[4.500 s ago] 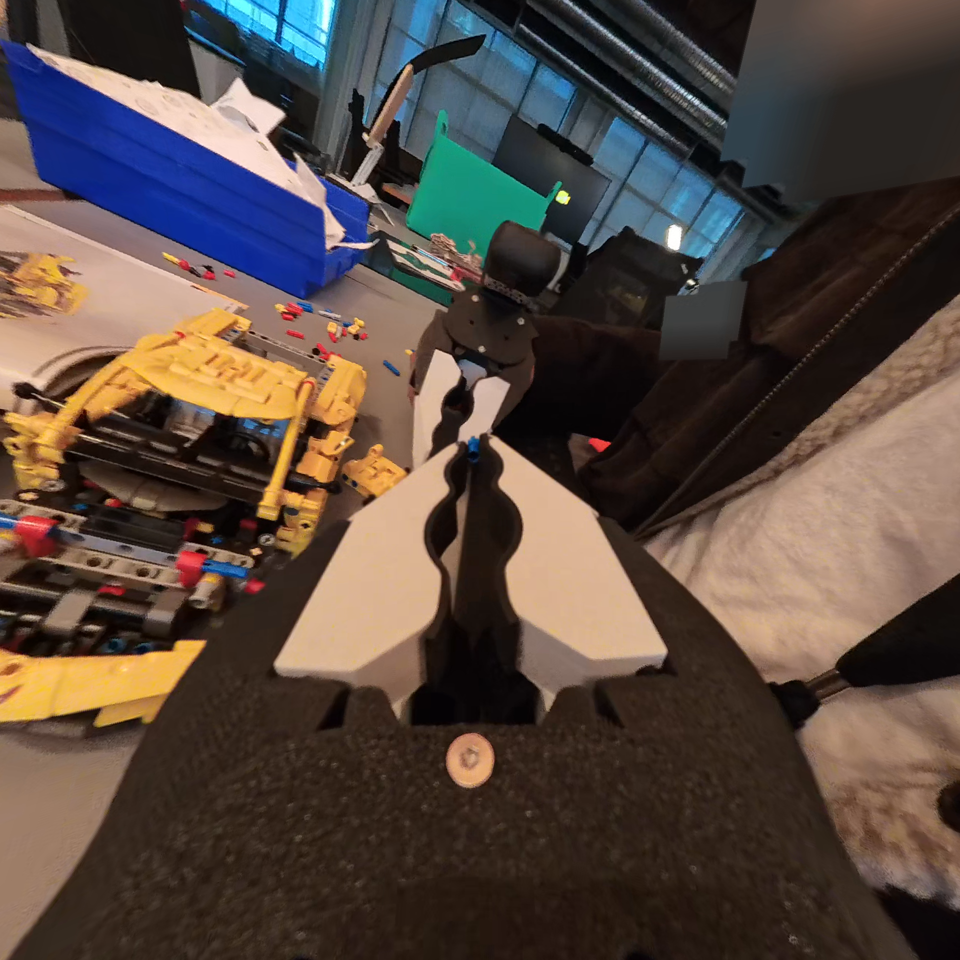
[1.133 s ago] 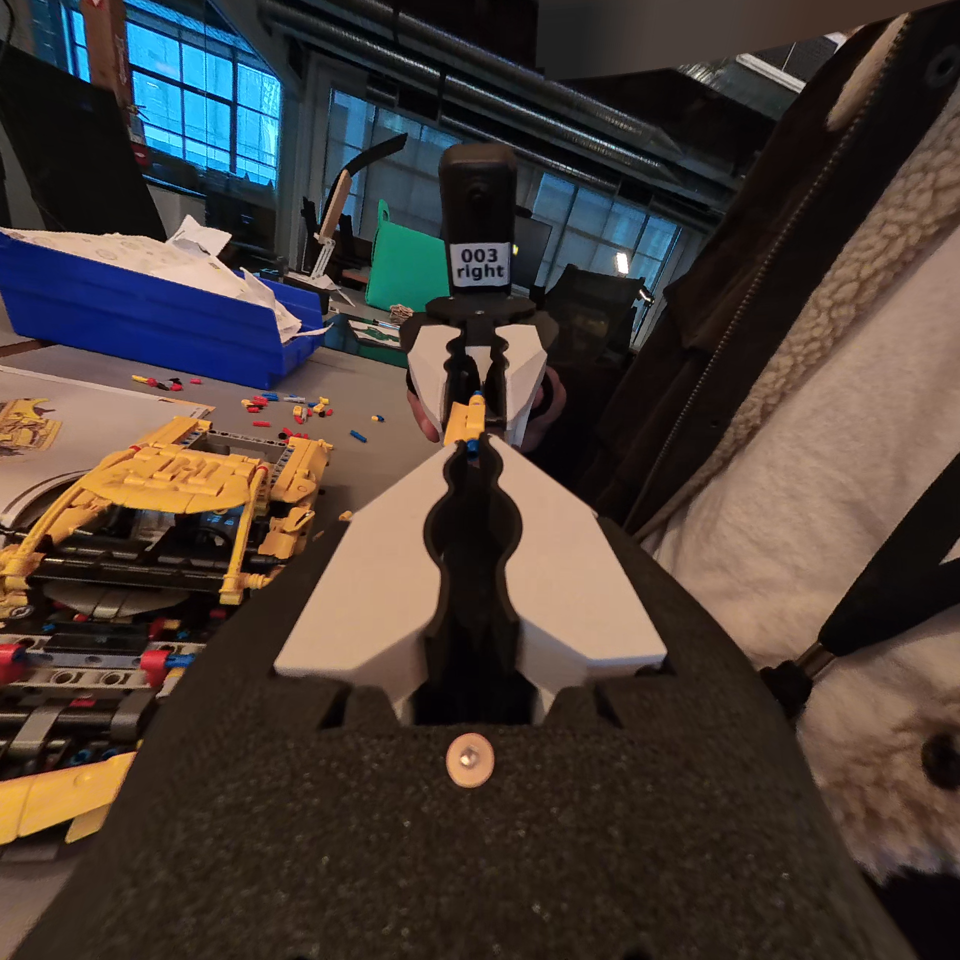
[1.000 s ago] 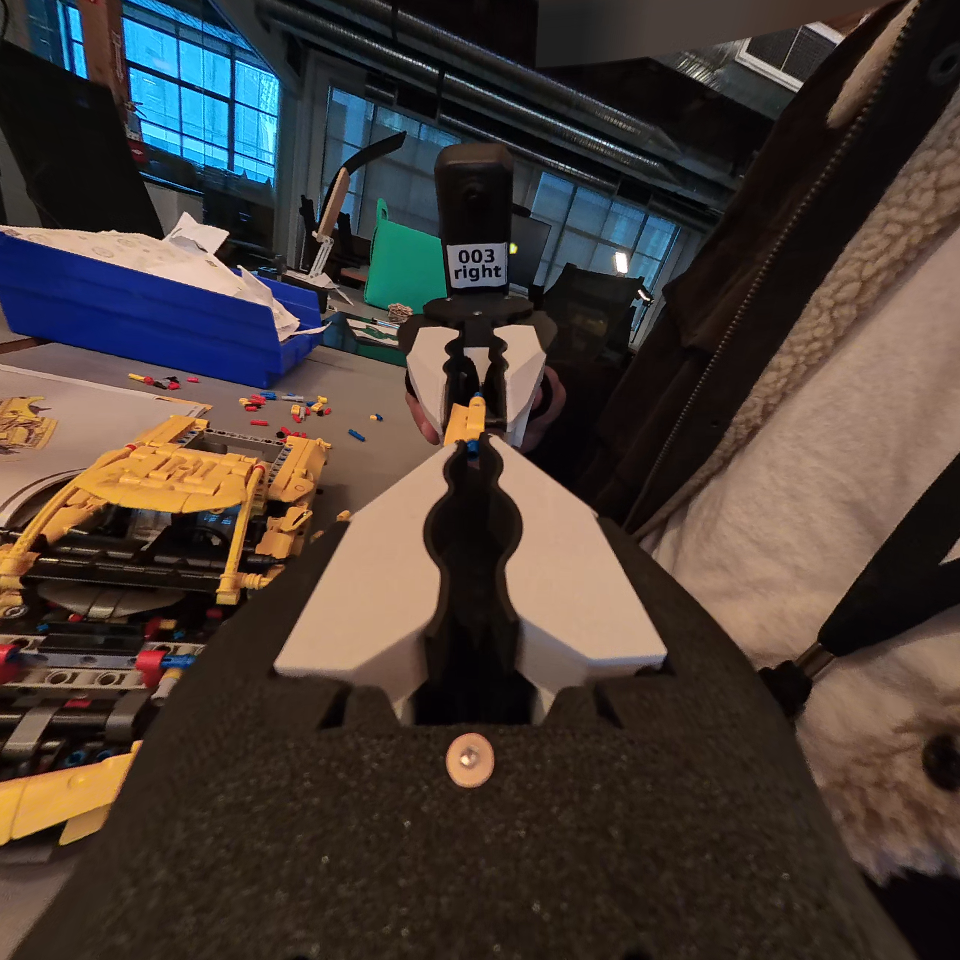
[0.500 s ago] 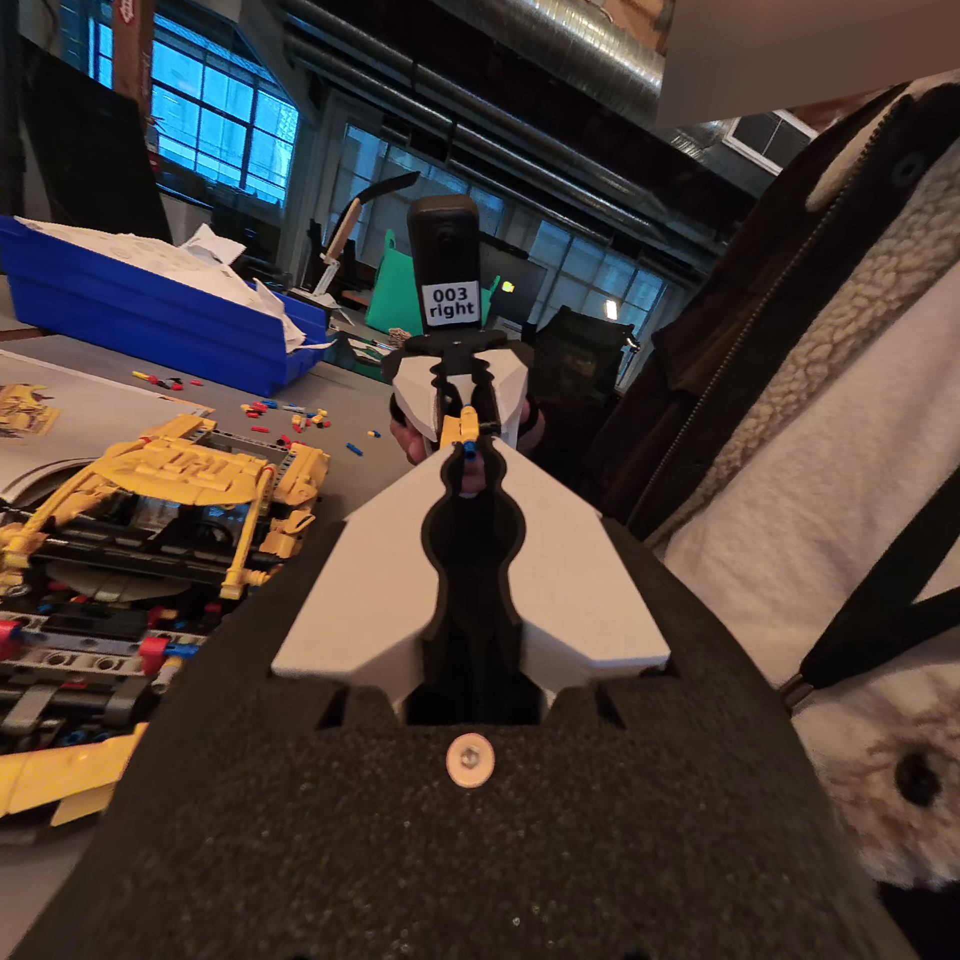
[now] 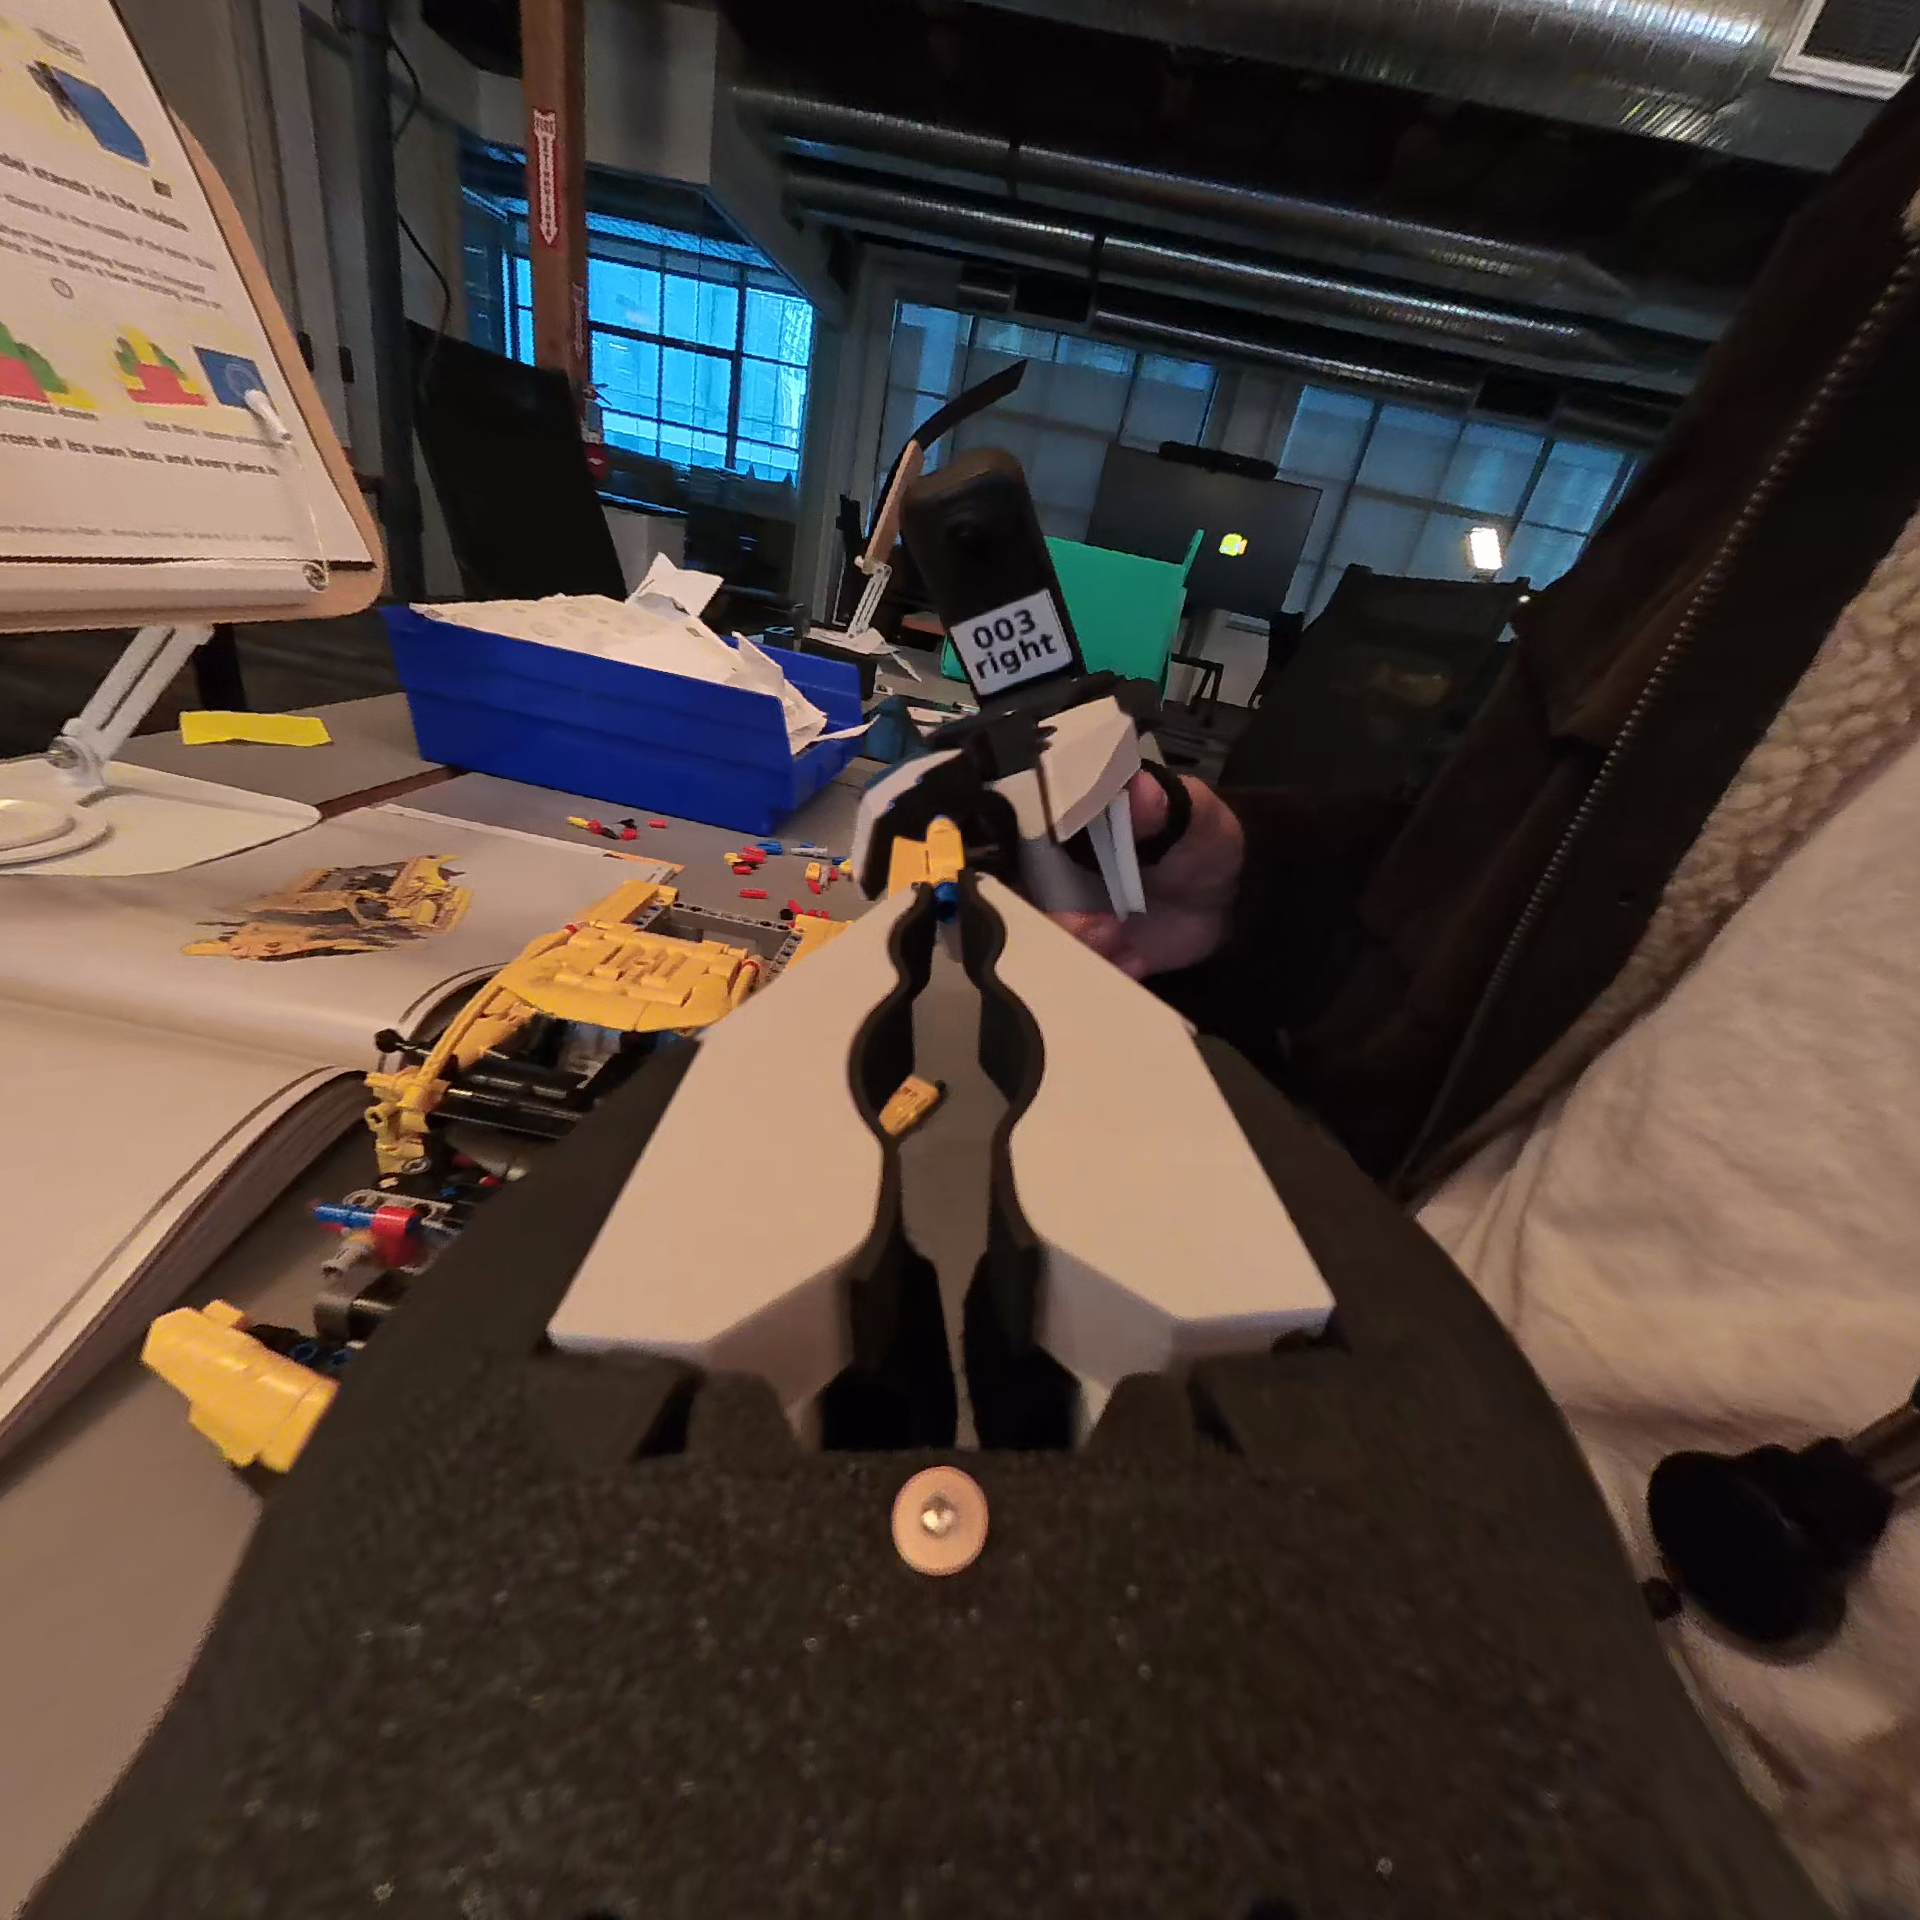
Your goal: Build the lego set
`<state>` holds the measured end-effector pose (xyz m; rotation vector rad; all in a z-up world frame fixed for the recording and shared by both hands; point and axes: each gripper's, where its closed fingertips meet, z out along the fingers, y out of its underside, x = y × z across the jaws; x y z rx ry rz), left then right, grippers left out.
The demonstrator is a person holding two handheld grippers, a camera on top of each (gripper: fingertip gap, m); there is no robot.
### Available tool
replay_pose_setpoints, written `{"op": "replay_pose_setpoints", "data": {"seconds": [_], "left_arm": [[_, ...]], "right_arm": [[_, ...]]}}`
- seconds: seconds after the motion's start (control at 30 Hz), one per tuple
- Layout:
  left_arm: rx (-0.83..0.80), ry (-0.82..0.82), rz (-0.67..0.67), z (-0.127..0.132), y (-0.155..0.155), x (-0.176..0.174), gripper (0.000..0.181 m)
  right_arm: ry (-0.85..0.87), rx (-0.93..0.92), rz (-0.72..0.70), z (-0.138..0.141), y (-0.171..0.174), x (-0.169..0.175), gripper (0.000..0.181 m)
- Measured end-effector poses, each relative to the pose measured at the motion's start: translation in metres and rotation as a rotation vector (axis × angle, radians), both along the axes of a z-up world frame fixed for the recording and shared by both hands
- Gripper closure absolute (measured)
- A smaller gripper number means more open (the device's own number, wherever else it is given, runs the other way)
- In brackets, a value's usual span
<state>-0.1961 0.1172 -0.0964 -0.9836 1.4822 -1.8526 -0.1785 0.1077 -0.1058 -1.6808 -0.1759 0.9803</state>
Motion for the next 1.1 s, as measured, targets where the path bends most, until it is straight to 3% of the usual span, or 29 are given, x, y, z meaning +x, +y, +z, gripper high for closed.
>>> {"op": "replay_pose_setpoints", "data": {"seconds": [0.13, 0.23, 0.6, 0.83, 0.87, 0.97, 1.1], "left_arm": [[-0.014, -0.003, -0.027, 0.001, -0.004, -0.001, 0.177], [-0.03, 0.0, -0.056, 0.001, -0.008, -0.002, 0.177], [-0.047, 0.001, -0.083, 0.003, -0.012, -0.003, 0.168], [-0.007, 0.014, -0.033, -0.002, -0.009, 0.002, 0.167], [-0.012, 0.006, -0.043, -0.001, -0.011, 0.001, 0.156], [-0.054, -0.02, -0.041, 0.007, -0.005, -0.002, 0.157], [-0.068, -0.017, -0.048, 0.006, -0.005, -0.001, 0.156]], "right_arm": [[-0.006, 0.035, 0.005, 0.002, 0.003, -0.008, 0.14], [-0.066, 0.062, 0.007, 0.002, 0.001, -0.011, 0.155], [-0.074, 0.072, 0.035, 0.004, -0.006, -0.013, 0.156], [-0.169, 0.064, -0.031, -0.001, 0.0, -0.007, 0.157], [-0.182, 0.058, -0.064, -0.002, 0.002, -0.001, 0.157], [-0.145, 0.055, -0.099, 0.0, 0.0, 0.013, 0.157], [-0.039, 0.085, -0.04, 0.012, -0.009, 0.01, 0.157]]}}
